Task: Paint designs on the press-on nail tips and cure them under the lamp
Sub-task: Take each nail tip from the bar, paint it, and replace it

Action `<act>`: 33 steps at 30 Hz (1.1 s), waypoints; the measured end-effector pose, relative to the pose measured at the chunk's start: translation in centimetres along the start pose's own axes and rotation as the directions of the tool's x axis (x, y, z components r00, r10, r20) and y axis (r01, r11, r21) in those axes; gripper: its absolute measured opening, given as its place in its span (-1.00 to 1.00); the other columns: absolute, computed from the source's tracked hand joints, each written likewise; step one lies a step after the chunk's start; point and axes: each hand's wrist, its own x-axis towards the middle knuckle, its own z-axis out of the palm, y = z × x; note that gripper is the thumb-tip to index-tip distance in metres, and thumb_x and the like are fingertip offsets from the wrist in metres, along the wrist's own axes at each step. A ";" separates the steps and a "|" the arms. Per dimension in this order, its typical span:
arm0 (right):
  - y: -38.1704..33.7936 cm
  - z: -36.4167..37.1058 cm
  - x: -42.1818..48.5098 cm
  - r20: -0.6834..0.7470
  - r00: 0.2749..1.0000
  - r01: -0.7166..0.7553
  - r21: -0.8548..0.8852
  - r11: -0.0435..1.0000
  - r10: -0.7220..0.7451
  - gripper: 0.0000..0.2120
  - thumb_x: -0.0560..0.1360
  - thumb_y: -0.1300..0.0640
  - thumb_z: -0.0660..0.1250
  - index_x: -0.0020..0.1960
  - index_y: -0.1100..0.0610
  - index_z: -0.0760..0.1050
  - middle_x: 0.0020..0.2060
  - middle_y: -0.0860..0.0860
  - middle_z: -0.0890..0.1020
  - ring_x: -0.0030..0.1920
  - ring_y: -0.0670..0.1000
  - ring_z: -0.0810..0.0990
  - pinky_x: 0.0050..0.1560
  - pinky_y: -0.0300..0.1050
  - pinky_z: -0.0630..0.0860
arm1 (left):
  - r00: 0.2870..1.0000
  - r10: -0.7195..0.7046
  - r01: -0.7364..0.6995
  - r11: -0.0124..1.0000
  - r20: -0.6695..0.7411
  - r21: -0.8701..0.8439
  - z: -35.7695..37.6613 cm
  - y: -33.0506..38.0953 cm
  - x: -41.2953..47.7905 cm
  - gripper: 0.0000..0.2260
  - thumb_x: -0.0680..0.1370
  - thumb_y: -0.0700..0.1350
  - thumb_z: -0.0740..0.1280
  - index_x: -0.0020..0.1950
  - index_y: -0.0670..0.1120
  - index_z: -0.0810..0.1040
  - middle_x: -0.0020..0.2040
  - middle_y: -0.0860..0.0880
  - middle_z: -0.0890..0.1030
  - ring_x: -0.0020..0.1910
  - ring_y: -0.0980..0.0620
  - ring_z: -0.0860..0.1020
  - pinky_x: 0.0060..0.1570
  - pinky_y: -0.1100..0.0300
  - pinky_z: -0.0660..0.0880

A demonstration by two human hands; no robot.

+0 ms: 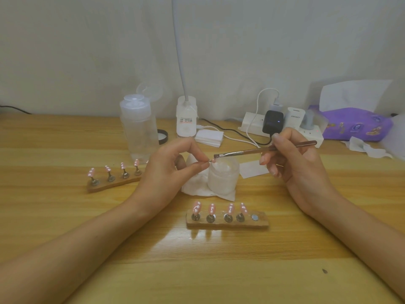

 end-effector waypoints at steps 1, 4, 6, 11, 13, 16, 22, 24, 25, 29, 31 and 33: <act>0.0 0.0 0.0 0.015 1.000 0.006 0.003 1.000 -0.006 -0.78 0.50 0.00 0.32 -0.20 0.10 0.38 -0.38 0.08 0.65 -0.49 -0.04 0.46 -0.45 -0.26 0.39 | 1.000 0.001 -0.001 1.000 -0.002 0.000 0.0 0.0 0.0 -0.88 0.49 -0.15 0.48 -0.18 0.03 0.59 -0.08 0.06 0.63 -0.45 0.16 0.35 -0.24 0.20 0.48; 0.1 0.2 0.0 0.015 1.000 -0.014 -0.024 1.000 0.014 -0.77 0.48 -0.02 0.34 -0.22 0.09 0.37 -0.37 0.08 0.65 -0.49 -0.04 0.46 -0.46 -0.26 0.39 | 1.000 0.004 -0.004 1.000 -0.011 0.010 0.0 0.0 0.0 -0.88 0.49 -0.15 0.48 -0.18 0.01 0.59 -0.08 0.02 0.63 -0.45 0.14 0.37 -0.16 0.10 0.49; 0.1 0.1 0.0 -0.020 1.000 -0.020 -0.025 0.999 0.020 -0.77 0.46 -0.01 0.35 -0.22 0.09 0.38 -0.39 0.08 0.65 -0.50 -0.05 0.45 -0.47 -0.27 0.37 | 1.000 0.009 -0.009 1.000 -0.011 0.016 0.0 0.1 -0.1 -0.88 0.49 -0.15 0.48 -0.18 0.01 0.59 -0.09 0.01 0.62 -0.46 0.14 0.37 -0.17 0.11 0.48; 0.1 0.1 0.1 0.016 1.000 -0.002 -0.004 1.000 0.002 -0.75 0.50 -0.01 0.36 -0.20 0.10 0.37 -0.37 0.09 0.66 -0.50 -0.04 0.46 -0.48 -0.26 0.36 | 1.000 0.012 -0.012 1.000 -0.006 0.015 0.0 0.0 0.0 -0.85 0.49 -0.16 0.48 -0.20 0.04 0.57 -0.07 -0.01 0.62 -0.46 0.14 0.36 -0.26 0.20 0.46; 0.2 0.1 0.1 -0.006 1.000 -0.020 -0.021 1.000 0.020 -0.76 0.48 0.00 0.35 -0.21 0.09 0.36 -0.38 0.09 0.65 -0.51 -0.05 0.45 -0.50 -0.27 0.34 | 1.000 0.010 -0.010 1.000 -0.008 0.015 0.0 0.0 0.0 -0.84 0.49 -0.16 0.48 -0.20 0.05 0.57 -0.08 -0.02 0.62 -0.47 0.15 0.35 -0.26 0.22 0.45; 0.1 0.0 0.1 -0.036 0.999 -0.012 -0.003 1.000 0.012 -0.78 0.48 0.00 0.33 -0.22 0.09 0.38 -0.39 0.06 0.65 -0.53 -0.07 0.42 -0.52 -0.30 0.31 | 1.000 0.001 -0.001 1.000 -0.008 0.012 0.0 0.0 0.0 -0.85 0.49 -0.16 0.48 -0.20 0.05 0.58 -0.08 0.01 0.62 -0.47 0.15 0.35 -0.27 0.21 0.44; 0.1 0.2 0.0 -0.012 1.000 -0.024 -0.018 1.000 0.024 -0.78 0.48 0.00 0.33 -0.21 0.10 0.36 -0.38 0.07 0.66 -0.52 -0.07 0.44 -0.53 -0.30 0.30 | 1.000 -0.016 0.016 1.000 -0.001 0.006 0.0 0.3 -0.1 -0.89 0.49 -0.16 0.48 -0.18 0.00 0.59 -0.08 0.02 0.62 -0.47 0.15 0.34 -0.30 0.27 0.42; 0.1 0.1 0.1 -0.028 1.000 -0.009 -0.004 1.000 0.009 -0.79 0.49 0.00 0.33 -0.22 0.09 0.38 -0.39 0.07 0.65 -0.53 -0.08 0.43 -0.53 -0.31 0.30 | 1.000 -0.016 0.016 1.000 0.004 0.011 0.0 0.4 -0.2 -0.89 0.50 -0.16 0.48 -0.18 0.00 0.59 -0.10 0.04 0.62 -0.47 0.15 0.35 -0.31 0.26 0.42; 0.0 0.0 0.1 -0.021 1.000 0.005 0.006 1.000 -0.005 -0.79 0.49 0.00 0.32 -0.21 0.09 0.39 -0.39 0.07 0.65 -0.53 -0.07 0.43 -0.53 -0.31 0.30 | 1.000 -0.015 0.015 1.000 0.007 0.013 -0.1 0.5 -0.2 -0.89 0.50 -0.16 0.48 -0.18 0.00 0.59 -0.12 0.05 0.62 -0.47 0.15 0.35 -0.33 0.28 0.41; 0.2 0.1 0.0 0.011 1.000 -0.001 -0.030 1.000 0.001 -0.77 0.48 -0.03 0.34 -0.22 0.06 0.37 -0.37 0.08 0.66 -0.50 -0.06 0.44 -0.52 -0.30 0.29 | 1.000 -0.014 0.013 1.000 0.013 0.010 -0.1 0.8 -0.3 -0.86 0.50 -0.17 0.48 -0.19 0.01 0.59 -0.19 0.12 0.60 -0.46 0.18 0.37 -0.37 0.38 0.36; 0.2 0.1 0.1 -0.017 1.000 -0.013 -0.044 0.999 0.012 -0.77 0.47 -0.03 0.35 -0.23 0.05 0.37 -0.38 0.08 0.65 -0.51 -0.07 0.42 -0.53 -0.31 0.29 | 1.000 -0.016 0.016 1.000 0.012 -0.005 -0.1 0.9 -0.3 -0.86 0.50 -0.18 0.48 -0.20 0.02 0.59 -0.23 0.15 0.59 -0.47 0.19 0.36 -0.39 0.38 0.35; 0.2 -0.1 0.1 -0.030 1.000 0.003 -0.024 1.000 -0.003 -0.77 0.50 -0.02 0.35 -0.24 0.05 0.39 -0.38 0.08 0.65 -0.52 -0.07 0.42 -0.52 -0.31 0.29 | 1.000 -0.024 0.024 1.000 0.010 -0.014 -0.1 1.0 -0.4 -0.86 0.50 -0.18 0.48 -0.21 0.00 0.59 -0.29 0.21 0.58 -0.47 0.19 0.35 -0.40 0.38 0.33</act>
